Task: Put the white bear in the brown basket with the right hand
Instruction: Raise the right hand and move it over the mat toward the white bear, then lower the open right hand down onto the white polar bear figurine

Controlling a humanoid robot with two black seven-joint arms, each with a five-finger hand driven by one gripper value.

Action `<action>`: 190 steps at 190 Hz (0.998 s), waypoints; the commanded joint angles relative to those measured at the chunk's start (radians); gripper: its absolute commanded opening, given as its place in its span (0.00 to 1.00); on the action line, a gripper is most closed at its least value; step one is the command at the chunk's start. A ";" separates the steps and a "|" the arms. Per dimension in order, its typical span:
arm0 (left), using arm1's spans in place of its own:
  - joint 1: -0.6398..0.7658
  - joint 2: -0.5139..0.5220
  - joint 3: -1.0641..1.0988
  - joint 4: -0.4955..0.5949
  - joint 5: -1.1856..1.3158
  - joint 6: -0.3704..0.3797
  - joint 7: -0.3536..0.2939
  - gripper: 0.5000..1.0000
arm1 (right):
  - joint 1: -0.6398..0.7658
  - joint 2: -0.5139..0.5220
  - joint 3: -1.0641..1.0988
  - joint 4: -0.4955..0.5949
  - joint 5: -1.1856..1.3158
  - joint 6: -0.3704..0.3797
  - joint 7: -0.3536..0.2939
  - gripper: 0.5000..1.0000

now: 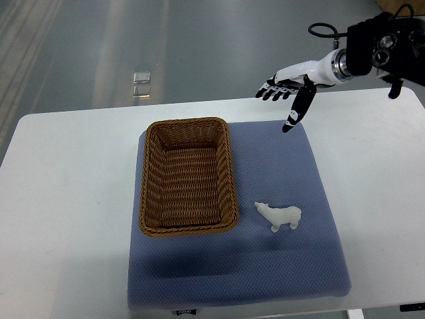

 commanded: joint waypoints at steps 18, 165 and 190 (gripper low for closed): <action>0.000 0.000 0.000 -0.004 0.000 0.000 0.000 1.00 | 0.186 -0.096 -0.092 0.215 0.017 0.018 -0.065 0.86; 0.000 0.000 -0.001 -0.004 0.000 0.000 0.000 1.00 | 0.062 -0.232 -0.095 0.462 0.235 0.018 -0.104 0.85; 0.000 0.000 -0.001 -0.004 -0.001 0.000 0.000 1.00 | -0.003 -0.223 -0.094 0.463 0.230 0.018 -0.104 0.85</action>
